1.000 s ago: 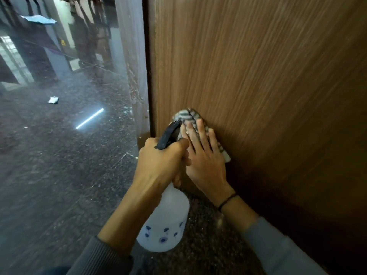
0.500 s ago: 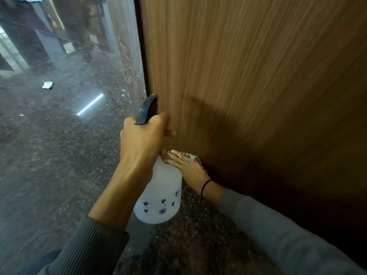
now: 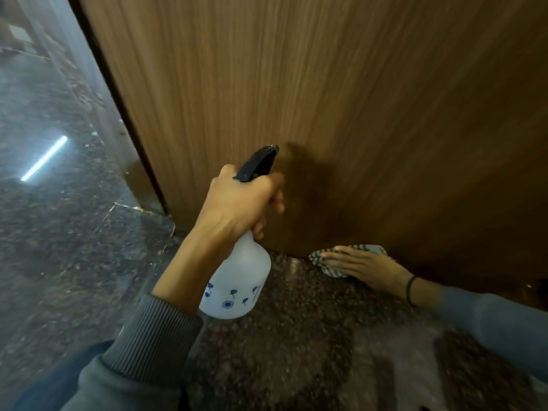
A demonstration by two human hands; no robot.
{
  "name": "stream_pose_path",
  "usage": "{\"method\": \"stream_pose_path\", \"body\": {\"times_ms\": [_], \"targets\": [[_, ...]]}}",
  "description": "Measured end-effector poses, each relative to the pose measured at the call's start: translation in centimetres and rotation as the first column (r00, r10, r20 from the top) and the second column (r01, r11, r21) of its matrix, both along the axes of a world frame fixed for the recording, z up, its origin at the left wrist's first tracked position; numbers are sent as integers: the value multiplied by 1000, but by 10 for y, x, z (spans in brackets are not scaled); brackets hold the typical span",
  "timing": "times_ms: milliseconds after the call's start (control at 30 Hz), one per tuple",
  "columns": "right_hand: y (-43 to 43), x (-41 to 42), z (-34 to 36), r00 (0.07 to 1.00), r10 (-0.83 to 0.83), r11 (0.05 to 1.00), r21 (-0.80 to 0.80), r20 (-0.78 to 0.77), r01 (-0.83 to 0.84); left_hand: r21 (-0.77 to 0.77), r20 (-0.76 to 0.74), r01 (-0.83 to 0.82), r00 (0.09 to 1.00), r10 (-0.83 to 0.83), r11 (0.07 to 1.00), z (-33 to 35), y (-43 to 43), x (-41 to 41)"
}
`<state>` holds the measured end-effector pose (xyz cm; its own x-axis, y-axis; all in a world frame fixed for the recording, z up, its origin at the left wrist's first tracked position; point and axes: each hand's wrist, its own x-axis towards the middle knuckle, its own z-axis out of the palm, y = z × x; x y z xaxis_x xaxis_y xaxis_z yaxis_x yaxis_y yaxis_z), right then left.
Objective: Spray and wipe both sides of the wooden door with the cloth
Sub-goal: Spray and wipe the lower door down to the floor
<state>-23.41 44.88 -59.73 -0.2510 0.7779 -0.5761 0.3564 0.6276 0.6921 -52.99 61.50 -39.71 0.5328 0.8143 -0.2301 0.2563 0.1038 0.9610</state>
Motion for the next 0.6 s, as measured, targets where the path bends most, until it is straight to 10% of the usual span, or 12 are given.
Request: {"method": "stream_pose_path", "body": {"times_ms": [333, 467, 600], "targets": [[75, -78, -24, 806, 132, 916, 383, -577, 124, 89, 97, -49, 994, 41, 995, -17, -7, 34], [99, -108, 2, 552, 295, 788, 525, -780, 321, 175, 126, -20, 992, -2, 984, -25, -19, 44], [61, -98, 12, 571, 159, 504, 563, -806, 655, 21, -91, 171, 982, -168, 985, -53, 6, 75]]}}
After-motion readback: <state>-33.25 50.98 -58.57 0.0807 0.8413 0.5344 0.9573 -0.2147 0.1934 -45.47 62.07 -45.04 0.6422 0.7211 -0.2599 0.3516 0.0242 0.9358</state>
